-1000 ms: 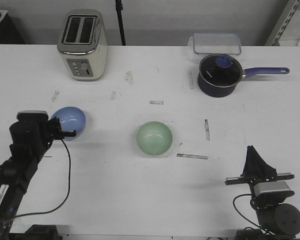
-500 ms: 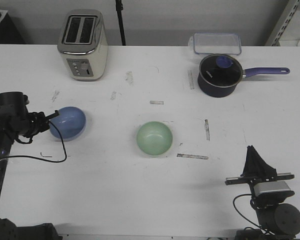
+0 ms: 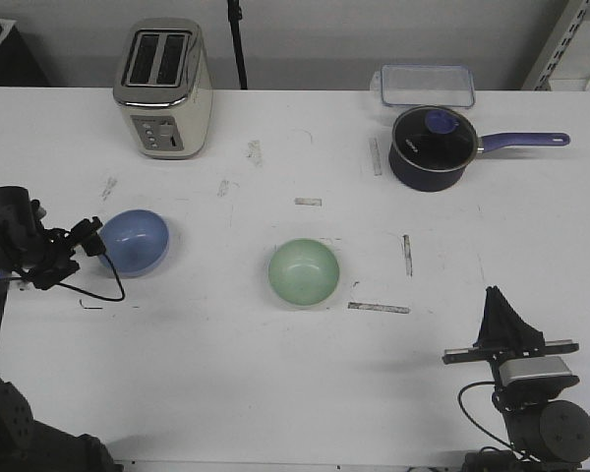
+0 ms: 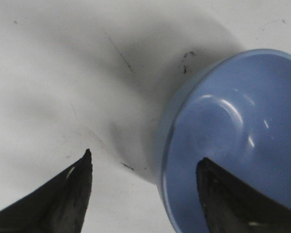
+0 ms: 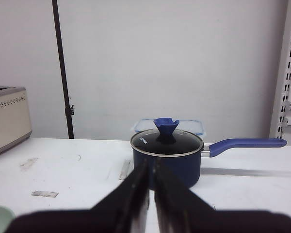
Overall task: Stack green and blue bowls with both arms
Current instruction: 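Reach the left gripper forward and grasp the rim of the light blue bowl, then lift the blue bowl with the left gripper and lower it into the green bowl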
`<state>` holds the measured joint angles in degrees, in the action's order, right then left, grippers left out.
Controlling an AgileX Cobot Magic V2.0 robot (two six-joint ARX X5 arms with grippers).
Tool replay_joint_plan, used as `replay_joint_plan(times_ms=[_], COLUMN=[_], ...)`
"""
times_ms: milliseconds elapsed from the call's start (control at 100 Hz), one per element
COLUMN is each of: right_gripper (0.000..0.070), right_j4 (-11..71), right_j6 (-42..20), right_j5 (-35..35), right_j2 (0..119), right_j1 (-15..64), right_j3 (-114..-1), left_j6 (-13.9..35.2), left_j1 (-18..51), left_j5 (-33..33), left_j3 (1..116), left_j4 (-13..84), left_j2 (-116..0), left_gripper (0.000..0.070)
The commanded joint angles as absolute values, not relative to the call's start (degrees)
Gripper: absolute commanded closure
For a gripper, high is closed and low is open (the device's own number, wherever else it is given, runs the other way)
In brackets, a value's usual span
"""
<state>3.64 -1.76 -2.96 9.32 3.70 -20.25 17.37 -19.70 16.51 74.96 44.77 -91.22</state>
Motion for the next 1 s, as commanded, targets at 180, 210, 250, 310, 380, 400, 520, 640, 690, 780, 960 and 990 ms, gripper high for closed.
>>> replay_joint_plan(times_ms=[180,210,250,310,380,400,520,640,690,780,960,990], right_gripper=[0.0692,0.0692,0.0692,0.0692,0.0692,0.0692,0.0692,0.0692,0.0692,0.0692,0.0692,0.0692], right_j4=[3.01,3.01,3.03,3.01,3.03,3.01,3.03,3.03,3.03,3.01,3.03,3.01], right_j6=[-2.28,-2.31,-2.28,-2.28,-2.28,-2.28,-2.31,-2.28,-2.28,-2.28,-2.28,-2.31], right_j5=[-2.96,-2.96,-2.96,-2.96,-2.96,-2.96,-2.96,-2.96,-2.96,-2.96,-2.96,-2.96], right_j2=[9.32,9.32,9.32,9.32,9.32,9.32,9.32,9.32,9.32,9.32,9.32,9.32], right_j1=[3.73,3.73,3.73,3.73,3.73,3.73,3.73,3.73,3.73,3.73,3.73,3.73], right_j3=[-20.36,-20.36,-20.36,-20.36,-20.36,-20.36,-20.36,-20.36,-20.36,-20.36,-20.36,-20.36], left_j6=[18.74,18.79,18.76,18.79,18.79,18.85,19.11,19.92,21.02,22.2,22.15,22.13], left_j1=[-18.02,-17.74,-17.39,-16.75,-16.1,-15.94,-15.51,-15.51,-15.35,-15.0,-12.97,-12.38], left_j5=[16.8,16.78,16.75,16.73,16.64,16.53,16.53,16.53,16.56,16.58,16.58,16.58], left_j3=[76.01,76.01,76.01,76.01,76.01,76.01,76.01,76.01,76.01,76.2,79.92,81.03], left_j4=[41.93,41.78,41.71,41.65,41.63,41.6,40.8,40.71,41.12,42.54,47.31,48.25], left_j2=[-95.72,-96.2,-96.9,-97.97,-98.94,-99.15,-99.42,-99.42,-99.42,-98.8,-97.38,-97.25], left_gripper=[0.0297,0.0299,0.0305,0.0344,0.0445,0.0475,0.062,0.0699,0.0699,0.0699,0.0699,0.0699])
